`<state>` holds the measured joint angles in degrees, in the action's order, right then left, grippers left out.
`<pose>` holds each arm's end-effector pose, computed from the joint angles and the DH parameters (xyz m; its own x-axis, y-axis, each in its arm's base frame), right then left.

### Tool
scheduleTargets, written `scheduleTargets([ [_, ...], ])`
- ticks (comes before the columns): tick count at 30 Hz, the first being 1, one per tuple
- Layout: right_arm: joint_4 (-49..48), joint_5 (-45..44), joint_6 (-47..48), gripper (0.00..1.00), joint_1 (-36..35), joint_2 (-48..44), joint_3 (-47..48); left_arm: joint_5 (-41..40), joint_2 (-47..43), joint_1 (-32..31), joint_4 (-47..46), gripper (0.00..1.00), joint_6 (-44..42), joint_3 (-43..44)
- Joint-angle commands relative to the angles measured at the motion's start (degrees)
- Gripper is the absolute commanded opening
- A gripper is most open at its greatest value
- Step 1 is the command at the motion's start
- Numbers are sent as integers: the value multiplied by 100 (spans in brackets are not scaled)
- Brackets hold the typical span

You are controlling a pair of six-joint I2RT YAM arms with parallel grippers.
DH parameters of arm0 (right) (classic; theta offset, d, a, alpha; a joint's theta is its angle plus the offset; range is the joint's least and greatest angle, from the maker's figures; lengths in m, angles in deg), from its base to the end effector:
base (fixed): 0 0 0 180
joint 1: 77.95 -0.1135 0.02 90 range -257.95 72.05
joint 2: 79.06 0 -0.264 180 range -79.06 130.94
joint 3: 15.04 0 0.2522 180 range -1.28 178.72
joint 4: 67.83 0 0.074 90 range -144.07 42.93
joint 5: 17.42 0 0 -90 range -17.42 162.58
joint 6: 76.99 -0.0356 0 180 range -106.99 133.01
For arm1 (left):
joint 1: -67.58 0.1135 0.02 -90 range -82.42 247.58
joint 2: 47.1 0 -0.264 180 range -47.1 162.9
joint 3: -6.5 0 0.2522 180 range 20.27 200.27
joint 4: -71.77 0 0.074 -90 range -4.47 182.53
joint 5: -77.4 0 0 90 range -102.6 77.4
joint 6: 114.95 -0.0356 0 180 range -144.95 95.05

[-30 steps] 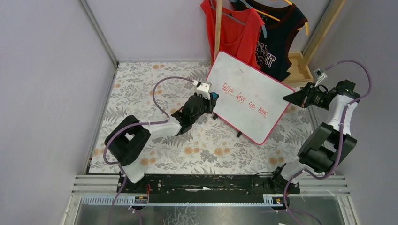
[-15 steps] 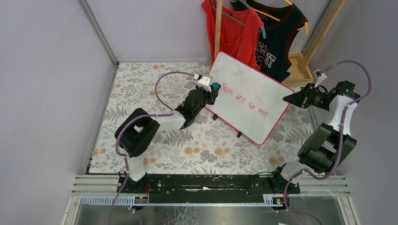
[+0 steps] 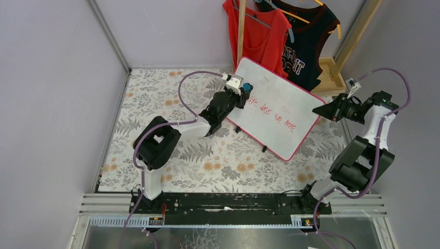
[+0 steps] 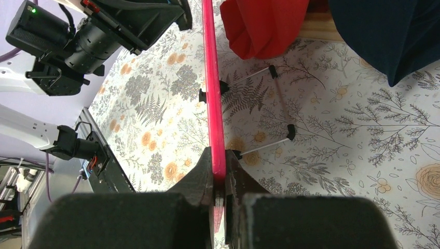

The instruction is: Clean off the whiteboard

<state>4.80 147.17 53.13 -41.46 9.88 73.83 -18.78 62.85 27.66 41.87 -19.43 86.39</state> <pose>0.2553 -0.1461 0.2975 -0.5403 0.1867 -0.8205 -0.5500 0.6596 0.5122 0.3382 -0.2780 0.2350 -0.0556 -0.0782 -0.9954 0.5526 0.8279 -0.0959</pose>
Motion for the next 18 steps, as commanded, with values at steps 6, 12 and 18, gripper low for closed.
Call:
scheduleTargets([
  [6,-111,-738,498,0,29,-102,-71,20,295,108,1562,0,-365,1191],
  [12,-71,-666,512,0,31,-91,-49,261,318,256,2211,0,-371,1501],
  [18,-23,-652,537,0,26,-54,-39,393,405,266,2527,0,-272,1582],
])
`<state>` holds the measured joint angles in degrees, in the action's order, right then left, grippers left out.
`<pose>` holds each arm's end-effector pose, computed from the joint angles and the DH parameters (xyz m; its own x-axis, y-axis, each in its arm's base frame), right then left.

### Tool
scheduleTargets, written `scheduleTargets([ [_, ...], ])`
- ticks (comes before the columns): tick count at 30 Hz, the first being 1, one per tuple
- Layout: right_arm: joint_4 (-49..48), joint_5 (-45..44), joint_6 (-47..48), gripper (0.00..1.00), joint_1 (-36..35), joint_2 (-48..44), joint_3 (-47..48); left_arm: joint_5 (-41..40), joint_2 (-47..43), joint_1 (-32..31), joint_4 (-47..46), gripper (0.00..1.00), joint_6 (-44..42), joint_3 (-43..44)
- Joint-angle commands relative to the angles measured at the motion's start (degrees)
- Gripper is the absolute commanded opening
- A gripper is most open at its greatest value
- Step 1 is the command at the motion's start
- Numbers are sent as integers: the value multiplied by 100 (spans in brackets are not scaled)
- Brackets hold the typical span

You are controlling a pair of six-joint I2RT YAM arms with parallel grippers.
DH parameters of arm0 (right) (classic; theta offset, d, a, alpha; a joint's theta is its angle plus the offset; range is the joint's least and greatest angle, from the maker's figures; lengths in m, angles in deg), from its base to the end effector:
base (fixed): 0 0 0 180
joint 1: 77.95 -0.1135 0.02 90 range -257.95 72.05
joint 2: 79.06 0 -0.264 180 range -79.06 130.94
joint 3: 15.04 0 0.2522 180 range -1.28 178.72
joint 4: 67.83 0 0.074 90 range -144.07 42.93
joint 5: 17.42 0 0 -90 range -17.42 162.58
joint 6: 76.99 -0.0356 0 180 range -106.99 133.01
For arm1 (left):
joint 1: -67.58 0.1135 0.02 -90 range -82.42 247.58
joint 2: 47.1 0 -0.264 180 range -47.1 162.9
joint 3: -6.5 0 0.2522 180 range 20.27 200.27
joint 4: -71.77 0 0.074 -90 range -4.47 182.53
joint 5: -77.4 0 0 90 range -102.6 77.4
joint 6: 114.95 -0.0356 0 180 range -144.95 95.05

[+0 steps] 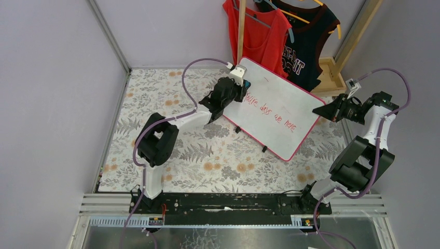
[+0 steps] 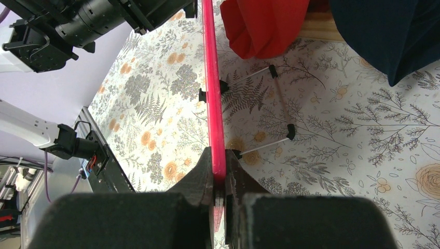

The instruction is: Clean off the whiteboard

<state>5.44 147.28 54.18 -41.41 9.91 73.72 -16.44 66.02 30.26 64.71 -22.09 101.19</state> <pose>0.2544 -0.1458 0.2966 -0.5382 0.1826 -0.8228 -0.5547 0.6583 0.5089 0.3755 -0.2832 0.2550 -0.1842 0.0778 -0.9798 0.5442 0.8382 -0.0357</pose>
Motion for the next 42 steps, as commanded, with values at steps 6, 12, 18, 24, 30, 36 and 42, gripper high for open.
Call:
scheduleTargets([
  [6,-72,-645,436,0,23,-56,-28,333,253,-12,199,0,165,92],
  [12,-56,-647,437,0,13,-22,-20,279,335,-262,239,0,56,126],
  [18,-29,-641,451,0,20,-19,-14,210,275,-634,244,0,48,108],
  [24,-27,-632,433,0,21,-43,-5,287,217,-1005,203,0,196,135],
  [30,-11,-640,436,0,17,-38,-10,239,202,-1062,227,0,111,171],
  [36,0,-641,450,0,25,-51,-12,203,226,-582,455,0,147,179],
  [42,3,-623,454,0,15,-40,-7,42,406,-1,693,0,-25,328],
])
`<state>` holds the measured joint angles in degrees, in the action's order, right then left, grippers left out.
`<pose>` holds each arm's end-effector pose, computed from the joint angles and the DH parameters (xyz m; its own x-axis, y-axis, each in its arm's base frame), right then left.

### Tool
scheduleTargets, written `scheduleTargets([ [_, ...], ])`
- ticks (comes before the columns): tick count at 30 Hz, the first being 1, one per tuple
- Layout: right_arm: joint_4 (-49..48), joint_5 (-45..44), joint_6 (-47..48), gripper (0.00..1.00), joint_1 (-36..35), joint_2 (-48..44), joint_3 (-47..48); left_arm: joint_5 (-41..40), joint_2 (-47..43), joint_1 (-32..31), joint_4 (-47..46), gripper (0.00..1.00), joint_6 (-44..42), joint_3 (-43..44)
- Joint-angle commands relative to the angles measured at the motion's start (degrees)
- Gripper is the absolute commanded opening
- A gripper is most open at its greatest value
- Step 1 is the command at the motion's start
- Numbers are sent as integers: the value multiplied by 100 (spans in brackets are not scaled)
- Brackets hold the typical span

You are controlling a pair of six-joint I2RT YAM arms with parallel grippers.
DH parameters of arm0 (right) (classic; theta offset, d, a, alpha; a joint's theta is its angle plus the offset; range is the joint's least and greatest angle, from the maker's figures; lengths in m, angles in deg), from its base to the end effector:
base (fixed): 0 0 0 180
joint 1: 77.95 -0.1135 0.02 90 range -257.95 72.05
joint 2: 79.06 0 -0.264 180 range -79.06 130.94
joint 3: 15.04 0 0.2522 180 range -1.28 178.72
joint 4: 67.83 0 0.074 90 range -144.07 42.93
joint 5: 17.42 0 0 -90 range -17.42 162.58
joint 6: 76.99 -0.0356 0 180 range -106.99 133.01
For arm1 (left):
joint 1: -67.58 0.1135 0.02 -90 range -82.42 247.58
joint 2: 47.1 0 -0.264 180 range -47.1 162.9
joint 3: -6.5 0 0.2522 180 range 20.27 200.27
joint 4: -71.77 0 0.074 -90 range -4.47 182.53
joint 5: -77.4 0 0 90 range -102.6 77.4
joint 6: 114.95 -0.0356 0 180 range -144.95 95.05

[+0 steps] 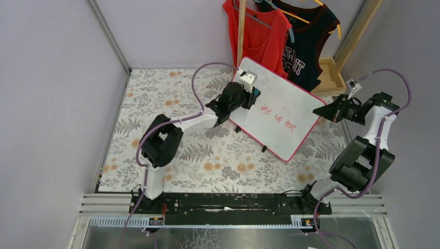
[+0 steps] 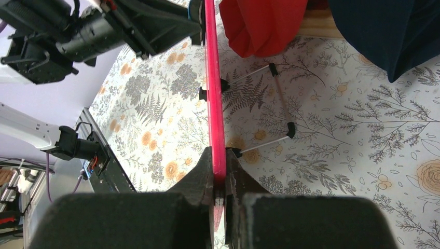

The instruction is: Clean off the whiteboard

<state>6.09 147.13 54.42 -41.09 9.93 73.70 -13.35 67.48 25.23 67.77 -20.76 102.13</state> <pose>0.2529 -0.1467 0.2960 -0.5439 0.1875 -0.8179 -0.5471 0.6599 0.5150 0.3508 -0.3191 0.2434 -0.2387 0.1187 -0.9638 0.6485 0.7582 -0.0672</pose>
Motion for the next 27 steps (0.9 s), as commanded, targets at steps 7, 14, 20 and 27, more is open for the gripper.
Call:
scheduleTargets([
  [7,-2,-590,496,0,-13,-31,21,-110,399,919,636,0,-68,668],
  [14,87,-547,562,0,-15,1,60,-46,355,654,687,0,15,654],
  [20,118,-537,571,0,-18,13,65,-177,252,-83,444,0,131,335],
  [27,127,-546,571,0,-15,14,72,-96,251,-827,480,0,88,347],
])
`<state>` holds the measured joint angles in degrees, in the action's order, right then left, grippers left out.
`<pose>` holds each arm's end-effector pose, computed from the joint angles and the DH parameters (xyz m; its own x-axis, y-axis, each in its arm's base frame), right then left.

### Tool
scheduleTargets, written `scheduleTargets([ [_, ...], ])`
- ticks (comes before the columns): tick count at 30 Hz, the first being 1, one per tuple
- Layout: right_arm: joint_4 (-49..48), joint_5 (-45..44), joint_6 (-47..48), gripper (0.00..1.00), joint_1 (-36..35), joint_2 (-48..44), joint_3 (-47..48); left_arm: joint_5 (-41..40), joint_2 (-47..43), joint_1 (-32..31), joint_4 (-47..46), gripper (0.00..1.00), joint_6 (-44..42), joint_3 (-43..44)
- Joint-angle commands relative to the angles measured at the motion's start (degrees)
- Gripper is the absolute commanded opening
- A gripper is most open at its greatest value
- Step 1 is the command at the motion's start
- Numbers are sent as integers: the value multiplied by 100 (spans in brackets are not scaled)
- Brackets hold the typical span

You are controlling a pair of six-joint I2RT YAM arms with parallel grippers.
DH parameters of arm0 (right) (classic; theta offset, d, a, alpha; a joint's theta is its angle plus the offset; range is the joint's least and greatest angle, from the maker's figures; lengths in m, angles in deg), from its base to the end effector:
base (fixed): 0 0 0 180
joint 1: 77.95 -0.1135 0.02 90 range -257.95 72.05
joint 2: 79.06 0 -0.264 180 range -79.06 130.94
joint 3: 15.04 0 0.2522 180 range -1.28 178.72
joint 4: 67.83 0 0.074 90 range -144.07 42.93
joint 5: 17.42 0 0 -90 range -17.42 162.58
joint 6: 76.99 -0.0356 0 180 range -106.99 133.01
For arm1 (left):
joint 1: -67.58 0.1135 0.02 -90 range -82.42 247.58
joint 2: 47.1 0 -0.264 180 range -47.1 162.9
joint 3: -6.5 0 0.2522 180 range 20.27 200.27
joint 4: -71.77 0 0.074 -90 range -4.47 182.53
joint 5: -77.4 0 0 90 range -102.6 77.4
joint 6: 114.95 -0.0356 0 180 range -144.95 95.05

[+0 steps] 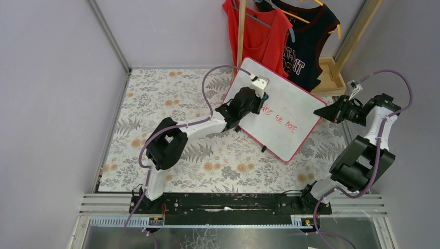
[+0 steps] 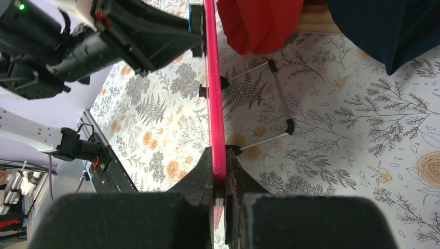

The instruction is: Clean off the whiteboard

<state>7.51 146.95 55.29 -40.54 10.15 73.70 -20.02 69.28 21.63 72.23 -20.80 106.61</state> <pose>0.2504 -0.1484 0.2944 -0.5537 0.1953 -0.8095 -0.5357 0.6607 0.5258 0.3399 -0.3447 0.2479 -0.2450 0.1500 -0.9579 0.6106 0.7913 -0.0322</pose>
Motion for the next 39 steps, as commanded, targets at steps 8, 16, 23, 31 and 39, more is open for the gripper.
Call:
scheduleTargets([
  [8,-2,-513,484,0,-72,50,87,397,-261,-60,-59,0,127,-656],
  [16,64,-487,544,0,-68,53,108,292,-291,1086,-130,0,336,-954],
  [23,150,-456,632,0,-71,95,135,450,-357,1298,-99,0,521,-813],
  [31,172,-458,658,0,-71,79,133,220,-482,521,-246,0,458,-922],
  [39,208,-458,665,0,-68,84,149,283,-334,-497,-365,0,539,-716],
])
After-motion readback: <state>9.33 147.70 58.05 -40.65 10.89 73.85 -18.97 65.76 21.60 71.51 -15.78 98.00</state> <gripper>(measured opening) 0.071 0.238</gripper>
